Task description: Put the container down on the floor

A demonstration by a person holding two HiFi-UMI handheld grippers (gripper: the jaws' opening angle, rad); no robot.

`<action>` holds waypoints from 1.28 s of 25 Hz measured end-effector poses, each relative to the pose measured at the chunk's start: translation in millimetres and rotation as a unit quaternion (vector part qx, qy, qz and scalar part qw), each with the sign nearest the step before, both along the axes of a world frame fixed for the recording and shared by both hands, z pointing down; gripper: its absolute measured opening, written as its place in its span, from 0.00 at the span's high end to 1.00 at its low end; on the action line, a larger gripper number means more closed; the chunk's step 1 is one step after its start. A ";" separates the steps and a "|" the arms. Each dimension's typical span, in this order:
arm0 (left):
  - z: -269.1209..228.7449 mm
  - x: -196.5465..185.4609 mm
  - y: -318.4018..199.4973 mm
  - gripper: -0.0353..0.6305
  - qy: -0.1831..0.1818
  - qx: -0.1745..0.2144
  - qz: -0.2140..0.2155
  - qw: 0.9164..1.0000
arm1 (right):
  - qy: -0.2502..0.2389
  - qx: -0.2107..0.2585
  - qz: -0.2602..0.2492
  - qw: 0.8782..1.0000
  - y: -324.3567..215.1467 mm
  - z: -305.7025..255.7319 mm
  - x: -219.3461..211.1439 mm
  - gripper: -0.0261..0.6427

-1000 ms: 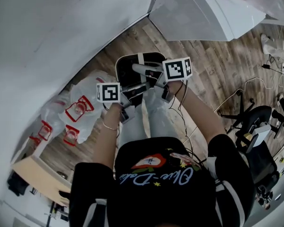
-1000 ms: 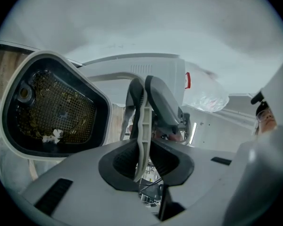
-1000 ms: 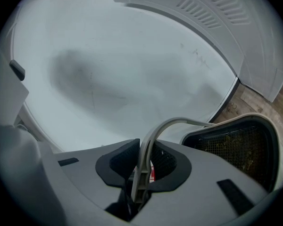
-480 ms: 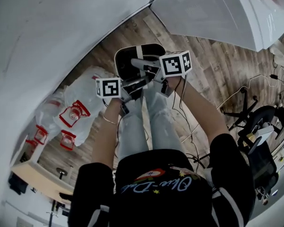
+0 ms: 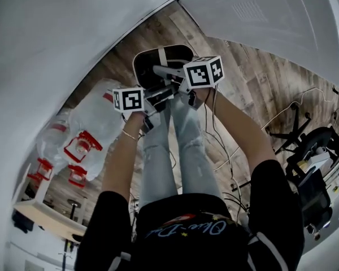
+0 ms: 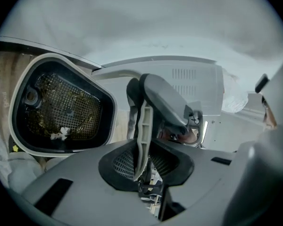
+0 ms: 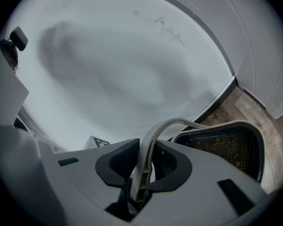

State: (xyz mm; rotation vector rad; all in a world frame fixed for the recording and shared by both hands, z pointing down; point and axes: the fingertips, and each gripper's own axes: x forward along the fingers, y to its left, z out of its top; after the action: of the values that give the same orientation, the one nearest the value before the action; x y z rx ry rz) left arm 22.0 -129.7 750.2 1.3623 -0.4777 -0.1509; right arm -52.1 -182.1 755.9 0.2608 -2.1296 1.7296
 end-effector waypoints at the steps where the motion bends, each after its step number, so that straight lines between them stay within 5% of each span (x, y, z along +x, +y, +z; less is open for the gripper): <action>1: 6.4 0.0 -0.6 0.85 -0.002 -0.002 0.004 1.000 | 0.005 0.004 0.002 1.000 -1.0 7.0 0.2 0.87; 32: 127.1 3.6 -2.6 0.85 -0.041 -0.020 0.003 0.999 | 0.045 0.046 -0.009 0.998 -0.5 129.1 0.2 0.86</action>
State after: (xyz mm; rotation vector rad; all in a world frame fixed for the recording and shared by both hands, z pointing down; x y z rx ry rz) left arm 25.6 -132.3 877.3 1.3350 -0.5416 -0.0810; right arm -51.9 -182.6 885.0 0.3372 -2.1429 1.5801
